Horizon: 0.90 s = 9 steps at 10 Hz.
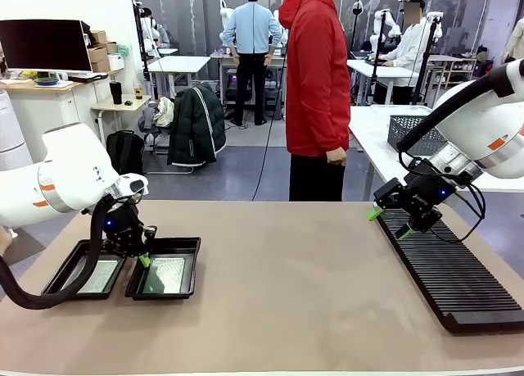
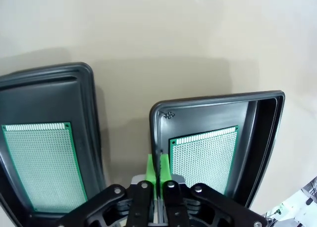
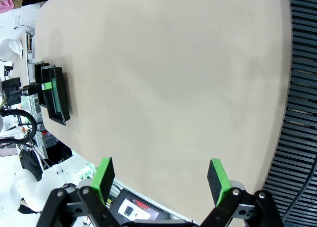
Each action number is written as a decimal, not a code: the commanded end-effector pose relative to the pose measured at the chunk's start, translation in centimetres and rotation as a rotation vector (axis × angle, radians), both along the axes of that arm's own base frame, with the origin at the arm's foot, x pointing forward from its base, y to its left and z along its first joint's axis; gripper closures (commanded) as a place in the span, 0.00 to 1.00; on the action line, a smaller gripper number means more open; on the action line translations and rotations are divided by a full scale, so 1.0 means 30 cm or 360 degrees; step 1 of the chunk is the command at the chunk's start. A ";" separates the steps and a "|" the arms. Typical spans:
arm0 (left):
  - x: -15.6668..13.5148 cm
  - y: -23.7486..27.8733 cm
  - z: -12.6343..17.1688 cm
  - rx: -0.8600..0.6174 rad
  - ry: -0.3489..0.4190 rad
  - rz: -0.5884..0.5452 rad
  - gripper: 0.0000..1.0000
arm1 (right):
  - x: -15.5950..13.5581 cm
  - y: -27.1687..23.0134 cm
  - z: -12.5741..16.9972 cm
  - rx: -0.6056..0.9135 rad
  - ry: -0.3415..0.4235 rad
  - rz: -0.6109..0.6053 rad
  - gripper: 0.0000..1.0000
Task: Inspect and transfer BCBs to ESD trays.
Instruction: Pick up the ESD tray and place it on the left side of the table.
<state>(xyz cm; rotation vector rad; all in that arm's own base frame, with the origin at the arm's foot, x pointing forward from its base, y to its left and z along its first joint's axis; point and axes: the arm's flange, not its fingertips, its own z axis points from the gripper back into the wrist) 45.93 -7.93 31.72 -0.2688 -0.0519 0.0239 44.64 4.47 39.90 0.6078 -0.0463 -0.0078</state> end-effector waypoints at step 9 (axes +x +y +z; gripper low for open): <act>0.030 0.036 -0.060 0.0009 0.0021 -0.0024 1.00 | -0.004 0.004 0.007 -0.0031 0.0013 -0.0025 0.00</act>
